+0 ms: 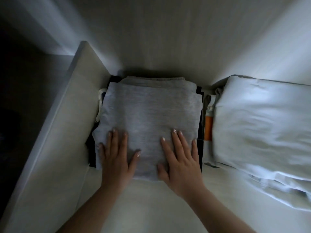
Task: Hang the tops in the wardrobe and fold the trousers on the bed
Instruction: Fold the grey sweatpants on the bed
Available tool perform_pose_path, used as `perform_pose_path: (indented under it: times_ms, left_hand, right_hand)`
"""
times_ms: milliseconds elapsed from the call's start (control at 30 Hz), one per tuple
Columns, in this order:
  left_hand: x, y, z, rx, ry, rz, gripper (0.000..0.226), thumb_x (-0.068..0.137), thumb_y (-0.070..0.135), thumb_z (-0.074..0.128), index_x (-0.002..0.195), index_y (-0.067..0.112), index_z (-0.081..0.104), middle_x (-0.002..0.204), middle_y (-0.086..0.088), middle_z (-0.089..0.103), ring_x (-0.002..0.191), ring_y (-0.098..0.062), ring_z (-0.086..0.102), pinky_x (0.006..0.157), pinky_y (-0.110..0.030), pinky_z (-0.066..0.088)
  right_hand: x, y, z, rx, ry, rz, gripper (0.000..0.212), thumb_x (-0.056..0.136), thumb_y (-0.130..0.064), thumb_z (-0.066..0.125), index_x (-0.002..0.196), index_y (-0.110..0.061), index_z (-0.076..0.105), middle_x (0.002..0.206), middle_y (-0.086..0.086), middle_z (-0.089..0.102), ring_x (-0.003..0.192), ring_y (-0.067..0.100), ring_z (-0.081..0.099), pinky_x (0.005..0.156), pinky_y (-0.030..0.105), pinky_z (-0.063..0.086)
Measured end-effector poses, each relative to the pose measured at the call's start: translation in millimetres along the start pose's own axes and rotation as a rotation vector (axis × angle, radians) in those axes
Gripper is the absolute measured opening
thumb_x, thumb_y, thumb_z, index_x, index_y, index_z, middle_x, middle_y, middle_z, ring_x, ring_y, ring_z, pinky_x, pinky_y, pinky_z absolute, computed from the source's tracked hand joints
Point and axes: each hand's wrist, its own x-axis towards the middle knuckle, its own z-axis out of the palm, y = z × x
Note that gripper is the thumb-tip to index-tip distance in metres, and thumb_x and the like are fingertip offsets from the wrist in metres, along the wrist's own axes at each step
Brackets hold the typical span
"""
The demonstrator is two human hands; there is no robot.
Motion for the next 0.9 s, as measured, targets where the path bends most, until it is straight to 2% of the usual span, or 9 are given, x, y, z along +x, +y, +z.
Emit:
perform_pose_path:
  times_ms: [267,367,433,500,567,633,733,833,900]
  left_hand:
    - [18.0,-6.7,9.8,0.079,-0.035,0.022,0.080,0.089,0.069,0.013,0.151,0.019,0.023,0.159,-0.013,0.014,0.147,-0.029,0.007,0.115,-0.057,0.007]
    - [25.5,-6.1,-1.8,0.093,-0.193,-0.024,0.084,0.083,0.072,0.014,0.153,0.026,0.010,0.161,-0.006,-0.004,0.148,-0.023,-0.008,0.116,-0.051,-0.002]
    - [28.7,-2.8,-16.8,0.109,-0.262,-0.037,0.079,0.088,0.068,0.030,0.152,0.027,0.013,0.162,-0.004,-0.003,0.148,-0.022,-0.005,0.116,-0.049,0.004]
    - [27.6,3.1,-32.0,0.083,-0.298,-0.037,0.069,0.088,0.058,0.048,0.147,0.027,0.030,0.160,-0.004,0.013,0.146,-0.023,0.014,0.114,-0.046,0.021]
    - [13.1,11.9,-54.4,-0.086,-0.337,-0.065,0.055,0.088,0.046,0.057,0.137,0.022,0.047,0.148,-0.005,0.039,0.133,-0.024,0.040,0.104,-0.037,0.038]
    - [-9.8,24.6,-75.3,-0.349,-0.393,-0.170,0.046,0.092,0.037,0.058,0.131,0.015,0.053,0.132,-0.003,0.056,0.116,-0.021,0.055,0.091,-0.028,0.045]
    - [-56.6,45.8,-112.8,-0.718,-0.335,-0.302,0.034,0.092,0.030,0.059,0.122,0.014,0.060,0.120,-0.002,0.063,0.103,-0.012,0.058,0.087,-0.025,0.046]
    - [-97.4,64.3,-150.0,-0.962,-0.235,-0.327,0.024,0.093,0.026,0.059,0.114,0.015,0.063,0.117,-0.002,0.066,0.105,-0.013,0.062,0.090,-0.028,0.048]
    - [-137.3,71.4,-183.4,-1.096,-0.157,-0.317,0.021,0.093,0.024,0.059,0.112,0.016,0.063,0.111,-0.001,0.068,0.099,-0.009,0.064,0.081,-0.022,0.047]
  right_hand:
    - [17.3,-2.8,14.2,-0.044,-0.007,0.044,0.068,0.085,-0.052,0.041,0.146,-0.022,0.036,0.154,0.012,0.030,0.144,0.027,0.023,0.113,0.058,0.019]
    - [24.9,-7.1,3.8,-0.073,-0.136,0.070,0.071,0.087,-0.054,0.035,0.151,-0.026,0.020,0.160,0.009,0.012,0.148,0.024,0.007,0.117,0.054,0.006]
    - [30.3,-10.6,-13.7,-0.085,-0.308,0.093,0.073,0.090,-0.056,0.033,0.152,-0.029,0.005,0.161,0.005,-0.006,0.148,0.021,-0.008,0.118,0.051,-0.003]
    - [33.1,-14.9,-32.4,-0.092,-0.406,0.109,0.069,0.090,-0.050,0.038,0.151,-0.027,0.015,0.160,0.006,0.003,0.147,0.024,0.003,0.118,0.050,0.008]
    - [22.6,-24.5,-58.4,-0.051,-0.365,0.116,0.052,0.090,-0.040,0.044,0.139,-0.023,0.040,0.148,0.008,0.035,0.134,0.029,0.036,0.106,0.042,0.035]
    - [1.7,-33.5,-80.3,0.040,-0.296,0.158,0.039,0.092,-0.036,0.044,0.129,-0.024,0.052,0.128,0.003,0.054,0.116,0.028,0.054,0.087,0.034,0.045]
    - [-46.0,-51.6,-115.6,0.219,-0.158,0.254,0.033,0.094,-0.036,0.046,0.124,-0.028,0.058,0.119,-0.004,0.062,0.108,0.018,0.059,0.084,0.029,0.046]
    - [-83.8,-71.9,-146.8,0.419,-0.010,0.314,0.029,0.094,-0.030,0.049,0.120,-0.026,0.061,0.114,-0.003,0.065,0.105,0.013,0.060,0.089,0.028,0.046]
    - [-114.9,-97.0,-172.5,0.572,0.070,0.320,0.029,0.094,-0.026,0.051,0.121,-0.025,0.061,0.107,-0.006,0.066,0.101,0.010,0.060,0.090,0.026,0.044]
